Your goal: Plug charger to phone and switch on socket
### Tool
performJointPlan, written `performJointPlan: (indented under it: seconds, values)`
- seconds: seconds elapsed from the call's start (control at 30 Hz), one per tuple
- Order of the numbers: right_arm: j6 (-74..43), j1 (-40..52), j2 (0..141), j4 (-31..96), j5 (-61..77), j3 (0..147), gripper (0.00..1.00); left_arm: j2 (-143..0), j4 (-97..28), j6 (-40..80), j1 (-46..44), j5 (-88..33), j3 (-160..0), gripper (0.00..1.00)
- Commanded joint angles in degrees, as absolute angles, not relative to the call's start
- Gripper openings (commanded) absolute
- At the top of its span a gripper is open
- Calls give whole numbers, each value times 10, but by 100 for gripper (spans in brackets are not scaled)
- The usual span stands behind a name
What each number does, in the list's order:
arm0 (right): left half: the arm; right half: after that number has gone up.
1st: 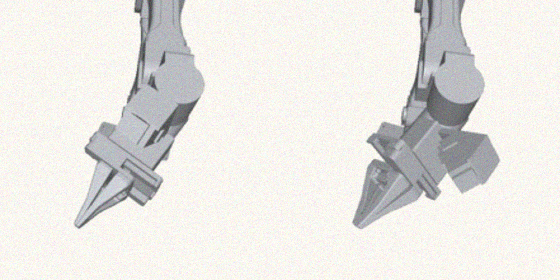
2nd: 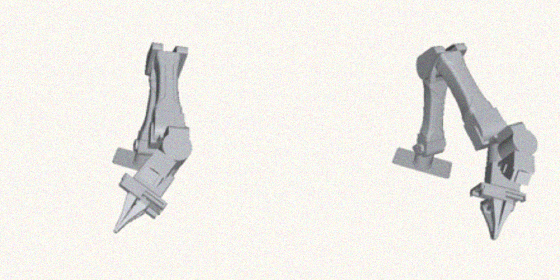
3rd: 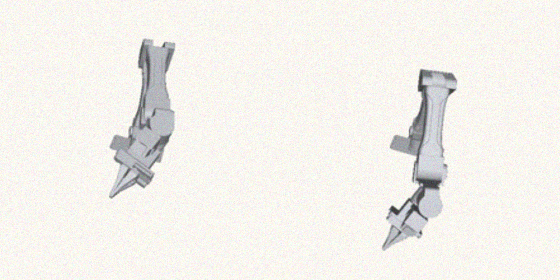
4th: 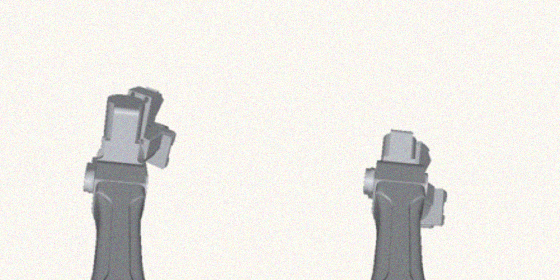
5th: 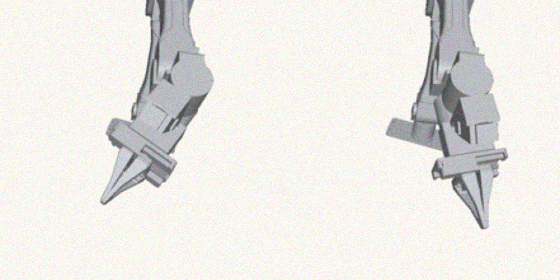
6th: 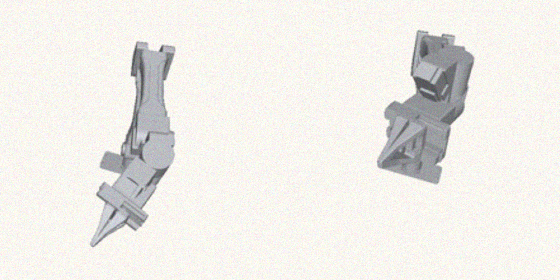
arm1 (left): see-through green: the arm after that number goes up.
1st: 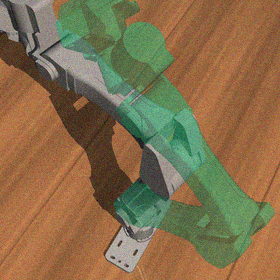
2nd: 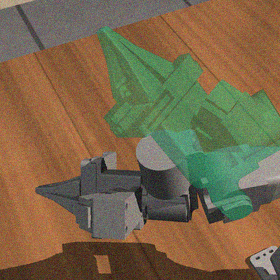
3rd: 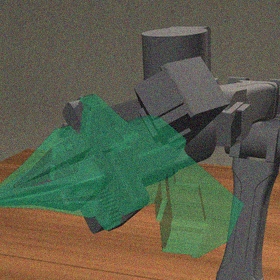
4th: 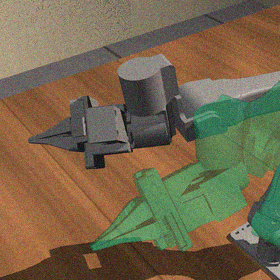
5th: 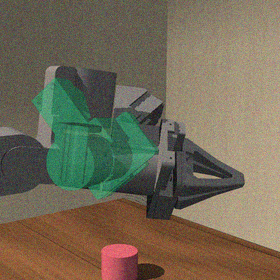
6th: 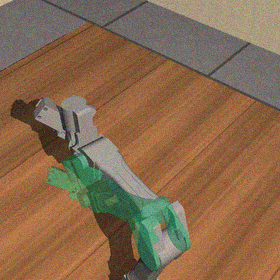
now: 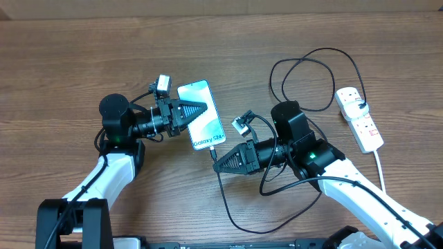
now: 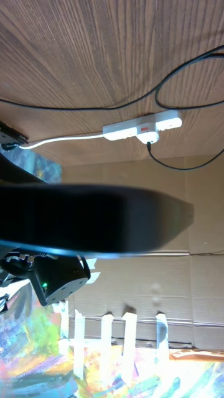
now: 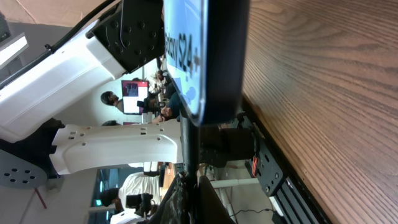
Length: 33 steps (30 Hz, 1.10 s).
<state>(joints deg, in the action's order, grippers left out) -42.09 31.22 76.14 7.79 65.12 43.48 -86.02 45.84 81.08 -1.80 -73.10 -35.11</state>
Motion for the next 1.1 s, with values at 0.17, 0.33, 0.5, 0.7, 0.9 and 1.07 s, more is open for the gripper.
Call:
performJointPlan:
  seconds: [0.17, 0.33, 0.5, 0.7, 0.9, 1.07]
  values:
    - [-422, 316, 763, 65, 649, 431, 4, -859, 463, 819, -20, -749, -366, 4]
    - [-422, 316, 763, 65, 641, 431, 4, -859, 463, 819, -20, -750, -366, 4]
    - [-422, 316, 764, 65, 636, 431, 4, -859, 463, 824, -20, -756, -366, 4]
    - [-422, 316, 767, 65, 630, 431, 4, -859, 463, 826, -20, -764, -366, 4]
    - [-422, 316, 767, 56, 630, 431, 4, -859, 463, 828, -20, -764, -366, 4]
    - [-428, 316, 767, 54, 630, 431, 4, -859, 463, 828, -20, -763, -366, 4]
